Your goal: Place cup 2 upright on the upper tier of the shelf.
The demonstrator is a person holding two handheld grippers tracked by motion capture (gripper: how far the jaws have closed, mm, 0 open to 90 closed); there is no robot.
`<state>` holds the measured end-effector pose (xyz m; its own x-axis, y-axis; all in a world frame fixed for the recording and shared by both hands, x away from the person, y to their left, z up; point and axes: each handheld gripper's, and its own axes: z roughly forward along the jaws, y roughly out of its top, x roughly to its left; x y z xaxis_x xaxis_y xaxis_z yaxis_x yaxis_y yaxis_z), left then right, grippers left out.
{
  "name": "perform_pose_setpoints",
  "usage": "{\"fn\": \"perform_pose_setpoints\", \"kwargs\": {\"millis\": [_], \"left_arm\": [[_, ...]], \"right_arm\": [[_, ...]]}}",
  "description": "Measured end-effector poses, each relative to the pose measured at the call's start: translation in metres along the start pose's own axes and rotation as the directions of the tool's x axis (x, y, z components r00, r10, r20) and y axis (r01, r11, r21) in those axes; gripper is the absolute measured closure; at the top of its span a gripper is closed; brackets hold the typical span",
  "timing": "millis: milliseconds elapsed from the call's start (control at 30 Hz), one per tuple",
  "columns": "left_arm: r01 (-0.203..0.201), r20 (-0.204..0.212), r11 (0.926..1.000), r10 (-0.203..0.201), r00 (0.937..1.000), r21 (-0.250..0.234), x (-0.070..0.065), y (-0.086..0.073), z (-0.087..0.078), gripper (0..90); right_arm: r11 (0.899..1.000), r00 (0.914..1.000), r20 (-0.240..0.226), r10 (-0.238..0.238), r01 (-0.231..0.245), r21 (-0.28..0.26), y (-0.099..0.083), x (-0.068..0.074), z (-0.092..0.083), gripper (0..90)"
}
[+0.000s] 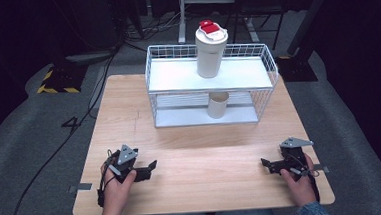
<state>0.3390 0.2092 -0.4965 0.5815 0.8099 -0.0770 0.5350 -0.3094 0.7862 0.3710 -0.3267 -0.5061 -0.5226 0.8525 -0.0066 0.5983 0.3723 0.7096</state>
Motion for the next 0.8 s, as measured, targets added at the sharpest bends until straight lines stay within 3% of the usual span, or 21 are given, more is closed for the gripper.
{"fn": "perform_pose_setpoints", "kwargs": {"millis": [133, 333, 467, 800], "left_arm": [[-0.001, -0.01, 0.9922, 0.003, 0.9999, 0.125, -0.003, -0.0031, 0.0081, 15.7], [-0.009, -0.02, 0.9904, 0.012, 0.9997, 0.138, -0.0035, -0.0025, 0.0092, 15.0], [-0.038, -0.037, 0.9877, 0.044, 0.9984, 0.152, -0.0054, -0.0019, 0.0105, 14.2], [-0.022, -0.05, 0.9883, 0.03, 0.9983, 0.151, -0.0063, -0.0022, 0.0111, 12.7]], "right_arm": [[1.0, 1.0, 0.0, 0.0, 0.0, 0.0, 0.0, 0.0, 0.0, 0.3], [1.0, 1.0, 0.0, 0.0, 0.0, 0.0, 0.0, 0.0, 0.0, 0.3], [1.0, 1.0, 0.0, 0.0, 0.0, 0.0, 0.0, 0.0, 0.0, 0.3], [1.0, 1.0, 0.002, 0.003, -0.003, 0.0, 0.0001, 0.0004, 0.0001, 0.3]]}}
